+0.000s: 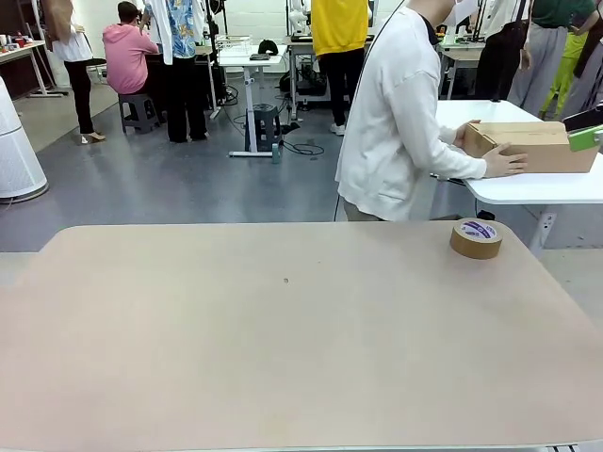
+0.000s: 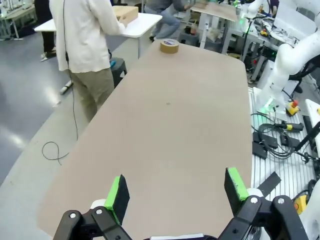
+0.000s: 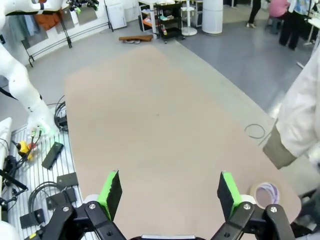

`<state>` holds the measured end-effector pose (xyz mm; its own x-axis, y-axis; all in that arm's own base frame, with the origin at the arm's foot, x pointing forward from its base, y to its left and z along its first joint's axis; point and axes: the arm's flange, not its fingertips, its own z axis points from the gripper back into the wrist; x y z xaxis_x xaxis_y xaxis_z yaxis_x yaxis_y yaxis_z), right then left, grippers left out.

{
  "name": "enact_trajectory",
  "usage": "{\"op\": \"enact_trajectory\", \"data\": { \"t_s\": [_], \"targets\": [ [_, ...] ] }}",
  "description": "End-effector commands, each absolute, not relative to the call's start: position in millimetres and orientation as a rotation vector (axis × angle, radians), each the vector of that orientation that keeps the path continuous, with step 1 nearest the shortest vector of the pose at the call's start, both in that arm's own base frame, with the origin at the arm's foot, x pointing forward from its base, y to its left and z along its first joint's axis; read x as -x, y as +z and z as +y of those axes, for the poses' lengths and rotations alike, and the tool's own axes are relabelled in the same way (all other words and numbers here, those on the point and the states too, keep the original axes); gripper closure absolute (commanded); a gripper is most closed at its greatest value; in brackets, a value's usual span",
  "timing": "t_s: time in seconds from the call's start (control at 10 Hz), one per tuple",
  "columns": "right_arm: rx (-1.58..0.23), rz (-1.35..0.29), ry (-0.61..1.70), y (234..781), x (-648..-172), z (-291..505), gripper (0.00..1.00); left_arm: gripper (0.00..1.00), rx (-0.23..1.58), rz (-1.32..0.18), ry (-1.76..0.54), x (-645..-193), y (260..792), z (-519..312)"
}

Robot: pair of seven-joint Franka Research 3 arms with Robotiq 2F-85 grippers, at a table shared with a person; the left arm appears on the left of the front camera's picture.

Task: Wrap the clocks to prevent damage.
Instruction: After the human seals the box with tape, release both hands from the side flaps of the Package Box.

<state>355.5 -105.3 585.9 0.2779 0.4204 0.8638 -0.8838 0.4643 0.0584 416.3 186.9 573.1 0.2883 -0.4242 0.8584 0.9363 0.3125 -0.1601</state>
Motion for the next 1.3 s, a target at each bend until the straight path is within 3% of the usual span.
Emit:
{"op": "enact_trajectory", "data": {
  "t_s": [0.0,1.2],
  "targets": [
    [-0.653,-0.919,0.964,583.4,-351.6,-100.8,0.0,0.0,0.81,-0.821,-1.054,-402.4,568.6,177.5],
    [-0.62,-0.903,0.958,586.2,-354.6,-103.7,0.0,0.0,0.8,-0.808,-1.048,-407.2,571.0,179.2]
  ]
}}
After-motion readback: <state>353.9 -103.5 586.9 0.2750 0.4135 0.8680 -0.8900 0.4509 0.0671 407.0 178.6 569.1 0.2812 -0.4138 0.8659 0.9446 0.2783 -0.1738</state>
